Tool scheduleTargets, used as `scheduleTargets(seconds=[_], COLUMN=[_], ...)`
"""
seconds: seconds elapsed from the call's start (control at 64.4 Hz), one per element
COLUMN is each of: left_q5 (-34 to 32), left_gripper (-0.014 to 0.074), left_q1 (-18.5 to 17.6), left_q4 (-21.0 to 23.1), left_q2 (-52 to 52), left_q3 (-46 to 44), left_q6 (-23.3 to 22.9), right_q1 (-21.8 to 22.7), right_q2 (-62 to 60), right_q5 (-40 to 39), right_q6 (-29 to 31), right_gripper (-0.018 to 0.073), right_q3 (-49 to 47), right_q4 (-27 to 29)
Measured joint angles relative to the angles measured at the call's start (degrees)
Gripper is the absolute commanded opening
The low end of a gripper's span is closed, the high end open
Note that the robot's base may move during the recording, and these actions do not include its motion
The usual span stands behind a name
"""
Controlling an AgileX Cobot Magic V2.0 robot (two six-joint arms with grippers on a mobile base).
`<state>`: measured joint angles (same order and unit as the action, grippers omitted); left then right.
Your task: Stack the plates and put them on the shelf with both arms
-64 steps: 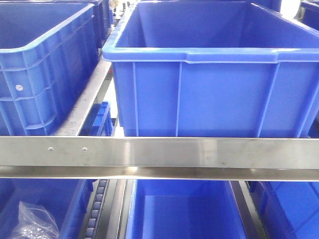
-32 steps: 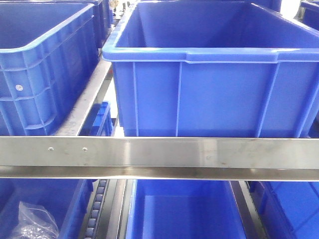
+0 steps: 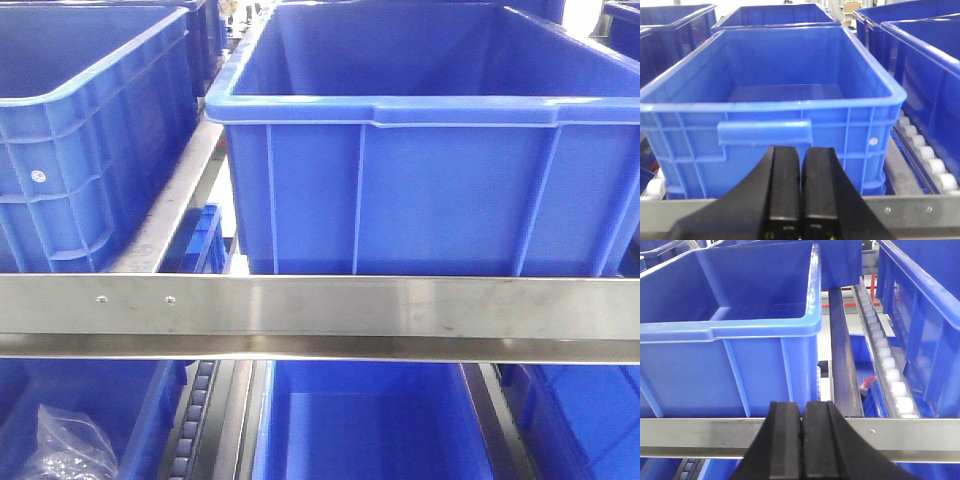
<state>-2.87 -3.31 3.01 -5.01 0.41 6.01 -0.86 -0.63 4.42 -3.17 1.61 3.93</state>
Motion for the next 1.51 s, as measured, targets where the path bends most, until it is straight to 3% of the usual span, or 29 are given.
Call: scheduleTargets(seconds=[0.357,1.506], left_q5=[7.89,7.89], left_gripper=[0.0083,0.0083], left_q1=[0.13,0.13], left_q4=[0.0,0.0], left_q2=[5.28,5.28], left_q3=[0.0,0.0], left_q6=[0.0,0.0], right_q1=[0.0,0.0], right_q2=[0.0,0.0], right_q5=[0.0,0.0], right_q6=[0.0,0.0], right_gripper=[0.003,0.003], right_q3=[0.0,0.0], right_q4=[0.0,-0.09])
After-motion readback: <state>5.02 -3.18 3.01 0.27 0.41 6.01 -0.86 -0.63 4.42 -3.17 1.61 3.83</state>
